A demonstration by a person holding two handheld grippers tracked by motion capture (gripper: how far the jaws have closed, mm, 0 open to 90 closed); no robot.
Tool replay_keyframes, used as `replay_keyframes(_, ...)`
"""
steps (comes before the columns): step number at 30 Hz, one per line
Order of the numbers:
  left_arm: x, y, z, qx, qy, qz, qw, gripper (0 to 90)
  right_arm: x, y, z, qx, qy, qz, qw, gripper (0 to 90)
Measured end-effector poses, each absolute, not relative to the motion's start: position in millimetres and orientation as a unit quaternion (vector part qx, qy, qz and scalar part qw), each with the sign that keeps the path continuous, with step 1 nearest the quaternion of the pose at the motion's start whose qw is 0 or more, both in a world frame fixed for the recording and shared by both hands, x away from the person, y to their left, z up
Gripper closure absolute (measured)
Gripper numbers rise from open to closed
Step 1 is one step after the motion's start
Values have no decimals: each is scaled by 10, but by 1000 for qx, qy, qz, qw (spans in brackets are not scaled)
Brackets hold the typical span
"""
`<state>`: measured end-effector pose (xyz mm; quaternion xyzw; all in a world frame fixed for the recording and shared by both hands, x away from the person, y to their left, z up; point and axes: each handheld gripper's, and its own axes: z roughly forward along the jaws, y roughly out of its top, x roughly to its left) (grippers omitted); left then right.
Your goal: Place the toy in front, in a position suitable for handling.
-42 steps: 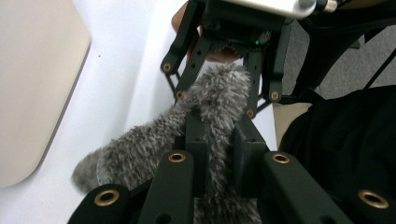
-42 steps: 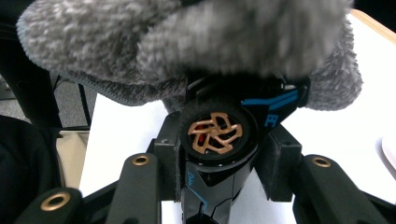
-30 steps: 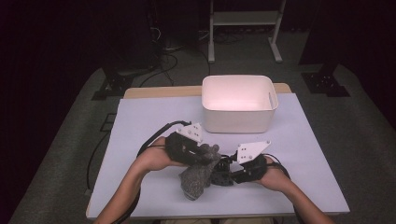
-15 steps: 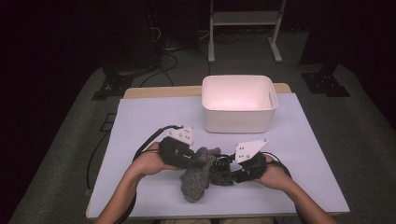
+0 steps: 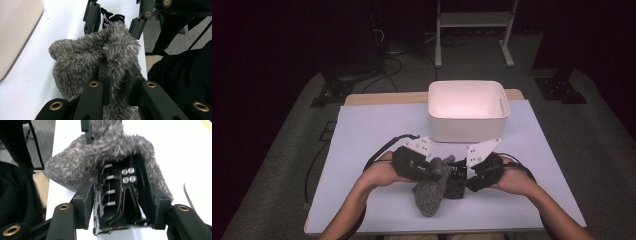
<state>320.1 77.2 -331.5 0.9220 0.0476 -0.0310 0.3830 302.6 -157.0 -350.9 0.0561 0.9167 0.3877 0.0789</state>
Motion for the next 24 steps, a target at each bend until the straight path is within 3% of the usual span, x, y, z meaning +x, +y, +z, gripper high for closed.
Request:
replay_keyframes(6,3187,686,-3316,922,42,-35,383,778,3008,-1563,-3454,47,927,363,86,535)
replay_keyframes(20,3240,477,-3682,918,52,-71,386,771,2907,-1888,-3549,65,923,368,91,541)
replay_keyframes(24,3260,433,-3688,918,63,-69,386,717,2912,-1970,-3598,77,916,384,88,540)
